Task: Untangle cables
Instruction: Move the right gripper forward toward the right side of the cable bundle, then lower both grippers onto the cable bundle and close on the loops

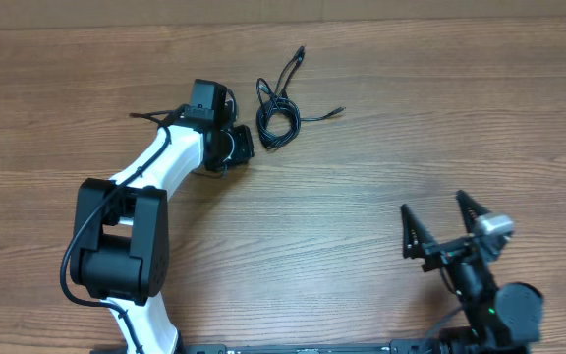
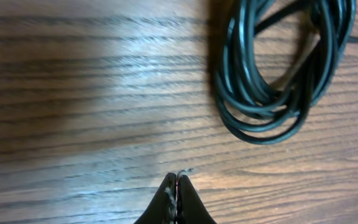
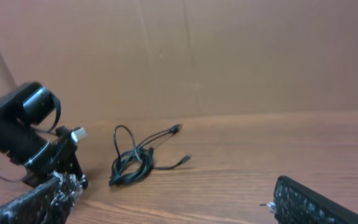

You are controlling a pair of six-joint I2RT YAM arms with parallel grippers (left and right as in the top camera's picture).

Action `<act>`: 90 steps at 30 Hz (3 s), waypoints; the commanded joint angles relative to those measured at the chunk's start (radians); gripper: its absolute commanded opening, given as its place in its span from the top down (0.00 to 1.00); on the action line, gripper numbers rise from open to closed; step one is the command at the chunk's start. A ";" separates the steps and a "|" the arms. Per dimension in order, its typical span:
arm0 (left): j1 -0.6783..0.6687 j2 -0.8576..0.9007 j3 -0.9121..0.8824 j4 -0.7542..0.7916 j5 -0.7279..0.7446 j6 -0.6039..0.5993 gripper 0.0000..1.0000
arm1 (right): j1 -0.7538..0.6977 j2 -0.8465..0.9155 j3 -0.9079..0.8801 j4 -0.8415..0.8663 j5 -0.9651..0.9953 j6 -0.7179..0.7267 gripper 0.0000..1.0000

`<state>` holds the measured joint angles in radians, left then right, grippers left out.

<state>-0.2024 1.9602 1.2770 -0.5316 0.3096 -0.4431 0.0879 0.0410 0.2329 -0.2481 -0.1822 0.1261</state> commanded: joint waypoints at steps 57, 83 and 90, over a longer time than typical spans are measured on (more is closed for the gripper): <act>0.000 0.014 0.024 0.011 -0.108 0.003 0.85 | 0.309 1.762 1.102 -0.429 -0.031 0.621 0.60; 0.000 0.014 0.024 0.019 -0.111 0.002 0.73 | 0.455 1.950 1.003 0.167 0.261 0.768 0.47; 0.000 0.014 0.024 0.032 -0.110 0.002 0.71 | 0.455 2.022 1.003 0.227 0.261 0.768 0.50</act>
<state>-0.2008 1.9606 1.2819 -0.5064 0.2047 -0.4427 0.5385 2.0205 1.2415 -0.0364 0.0601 0.8906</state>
